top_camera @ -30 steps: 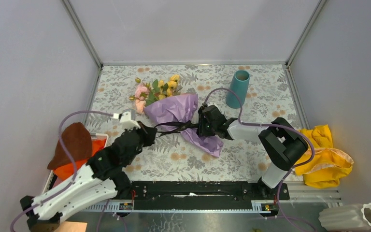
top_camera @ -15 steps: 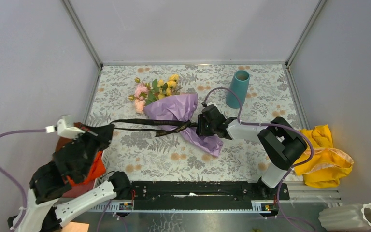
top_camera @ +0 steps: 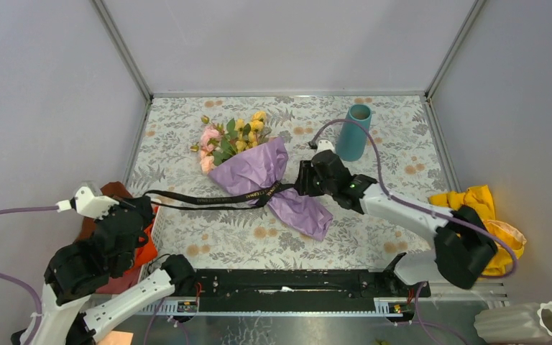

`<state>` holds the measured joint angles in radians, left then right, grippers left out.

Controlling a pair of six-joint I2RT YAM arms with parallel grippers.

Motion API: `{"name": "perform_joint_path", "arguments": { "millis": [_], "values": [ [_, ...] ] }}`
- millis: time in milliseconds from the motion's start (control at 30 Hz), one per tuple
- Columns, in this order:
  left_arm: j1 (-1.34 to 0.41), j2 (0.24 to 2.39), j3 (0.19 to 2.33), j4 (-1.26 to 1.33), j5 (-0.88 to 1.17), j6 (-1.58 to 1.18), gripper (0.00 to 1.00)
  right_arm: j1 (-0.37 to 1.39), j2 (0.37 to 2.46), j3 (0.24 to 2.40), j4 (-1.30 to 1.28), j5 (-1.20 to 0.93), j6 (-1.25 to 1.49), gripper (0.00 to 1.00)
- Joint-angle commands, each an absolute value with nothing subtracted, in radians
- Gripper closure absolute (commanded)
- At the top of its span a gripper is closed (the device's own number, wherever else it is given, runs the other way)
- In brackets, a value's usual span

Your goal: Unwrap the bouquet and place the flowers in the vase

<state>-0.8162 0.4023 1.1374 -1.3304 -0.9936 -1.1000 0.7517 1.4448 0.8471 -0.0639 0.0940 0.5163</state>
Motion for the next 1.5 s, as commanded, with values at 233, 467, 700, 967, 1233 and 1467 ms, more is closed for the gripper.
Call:
{"name": "perform_joint_path", "arguments": {
  "millis": [233, 467, 700, 967, 1233, 1467],
  "values": [
    [-0.811, 0.337, 1.062, -1.219, -0.971, -1.023, 0.87, 0.838, 1.387, 0.903, -0.018, -0.049, 0.548, 0.49],
    [-0.811, 0.352, 1.073, -1.183, -0.923, -0.970, 0.82, 0.856, 1.547, 0.928, 0.086, -0.103, 0.582, 0.49],
    [-0.811, 0.343, 1.057, -1.174, -0.913, -0.962, 0.80, 0.855, 1.642, 1.031, 0.080, -0.116, 0.566, 0.50],
    [-0.811, 0.333, 1.040, -1.158, -0.910, -0.942, 0.77, 0.862, 1.717, 1.098, 0.108, -0.169, 0.589, 0.52],
    [-0.811, 0.338, 1.044, -1.144, -0.902, -0.924, 0.76, 0.864, 1.746, 1.140, 0.093, -0.167, 0.596, 0.94],
    [-0.811, 0.360, 1.043, -1.098, -0.859, -0.894, 0.76, 0.863, 1.629, 1.195, -0.010, -0.078, 0.535, 0.99]
  ]
}}
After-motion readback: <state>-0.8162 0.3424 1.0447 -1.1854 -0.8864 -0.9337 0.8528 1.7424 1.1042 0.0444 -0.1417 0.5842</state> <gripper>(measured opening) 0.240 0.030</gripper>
